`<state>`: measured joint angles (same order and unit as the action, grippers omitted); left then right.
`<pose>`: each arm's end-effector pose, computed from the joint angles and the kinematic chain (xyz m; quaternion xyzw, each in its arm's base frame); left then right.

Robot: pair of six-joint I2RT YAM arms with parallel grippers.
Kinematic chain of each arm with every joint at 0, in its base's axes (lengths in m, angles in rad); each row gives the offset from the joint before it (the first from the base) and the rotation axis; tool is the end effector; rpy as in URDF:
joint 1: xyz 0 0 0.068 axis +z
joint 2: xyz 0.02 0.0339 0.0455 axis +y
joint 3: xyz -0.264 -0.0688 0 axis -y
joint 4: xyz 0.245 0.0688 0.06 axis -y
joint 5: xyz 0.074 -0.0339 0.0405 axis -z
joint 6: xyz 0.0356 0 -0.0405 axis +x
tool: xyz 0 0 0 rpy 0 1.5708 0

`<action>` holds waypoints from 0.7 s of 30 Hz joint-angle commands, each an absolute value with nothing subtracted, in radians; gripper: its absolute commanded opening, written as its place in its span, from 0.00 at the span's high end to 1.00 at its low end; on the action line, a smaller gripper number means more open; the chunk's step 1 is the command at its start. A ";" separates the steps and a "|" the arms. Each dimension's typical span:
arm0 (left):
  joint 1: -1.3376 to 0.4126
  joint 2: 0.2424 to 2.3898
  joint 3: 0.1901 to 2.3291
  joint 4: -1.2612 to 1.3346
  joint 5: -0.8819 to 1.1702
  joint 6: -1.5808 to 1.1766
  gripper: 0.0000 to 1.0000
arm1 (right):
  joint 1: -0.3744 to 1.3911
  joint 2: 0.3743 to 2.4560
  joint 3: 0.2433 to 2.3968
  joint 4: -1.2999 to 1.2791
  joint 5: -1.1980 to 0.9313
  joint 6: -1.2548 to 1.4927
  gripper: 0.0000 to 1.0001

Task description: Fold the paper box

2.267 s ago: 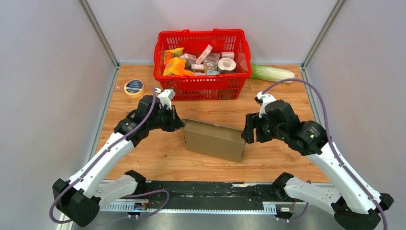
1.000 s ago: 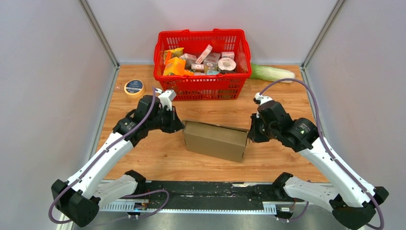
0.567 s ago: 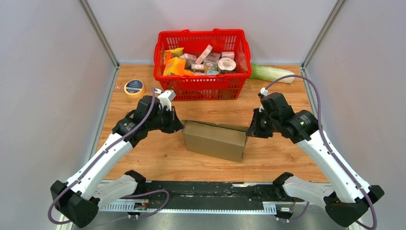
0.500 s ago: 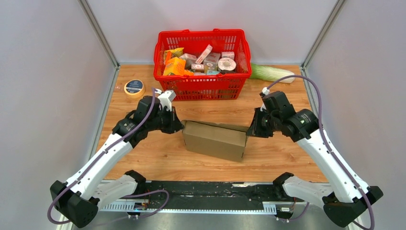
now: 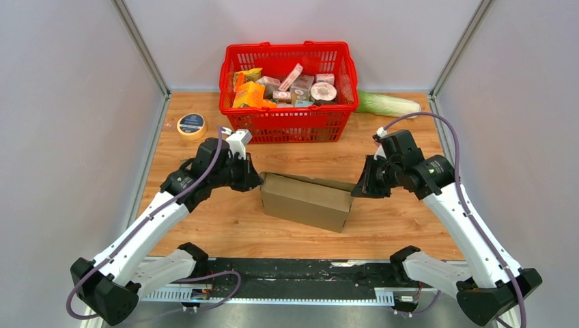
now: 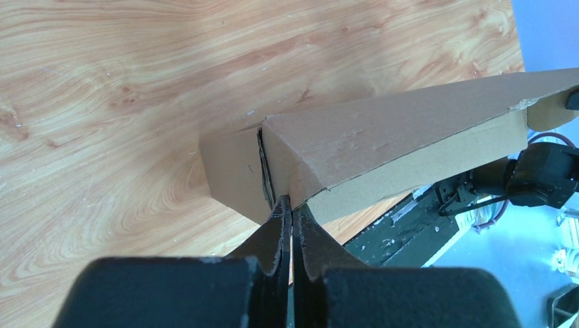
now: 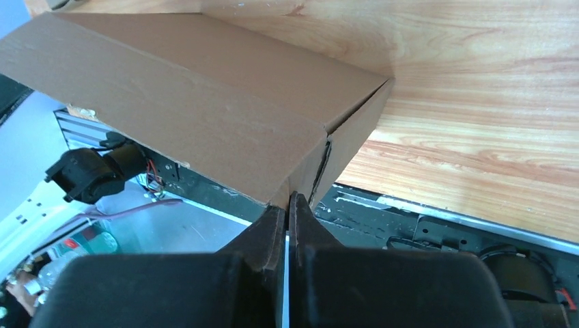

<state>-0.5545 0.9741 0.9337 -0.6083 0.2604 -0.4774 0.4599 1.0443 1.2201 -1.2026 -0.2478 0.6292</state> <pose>0.1697 -0.1159 0.3164 0.0919 0.8851 -0.3188 0.3263 0.1523 0.0852 0.3508 0.0477 0.9552 0.2399 0.1664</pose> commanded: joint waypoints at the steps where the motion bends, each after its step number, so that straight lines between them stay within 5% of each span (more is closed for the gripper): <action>1: -0.568 0.969 0.911 -0.615 0.276 -0.491 1.00 | 0.495 1.034 1.200 -1.169 -0.261 0.557 1.00; 12: -0.569 0.901 0.789 -0.486 0.253 -0.540 1.00 | 0.807 0.884 1.002 -0.839 0.120 0.512 1.00; 15: -0.568 0.867 0.772 -0.489 0.215 -0.545 1.00 | 0.805 0.851 0.962 -0.822 0.129 0.557 0.69; 16: -0.569 0.859 0.766 -0.491 0.193 -0.546 1.00 | 0.804 0.856 0.977 -0.847 0.117 0.569 0.47; 19: -0.568 0.839 0.768 -0.511 0.175 -0.543 1.00 | 0.731 0.871 1.089 -1.029 0.016 0.572 0.19; 21: -0.569 0.830 0.769 -0.528 0.160 -0.540 1.00 | 0.669 0.882 1.188 -1.170 -0.109 0.554 0.11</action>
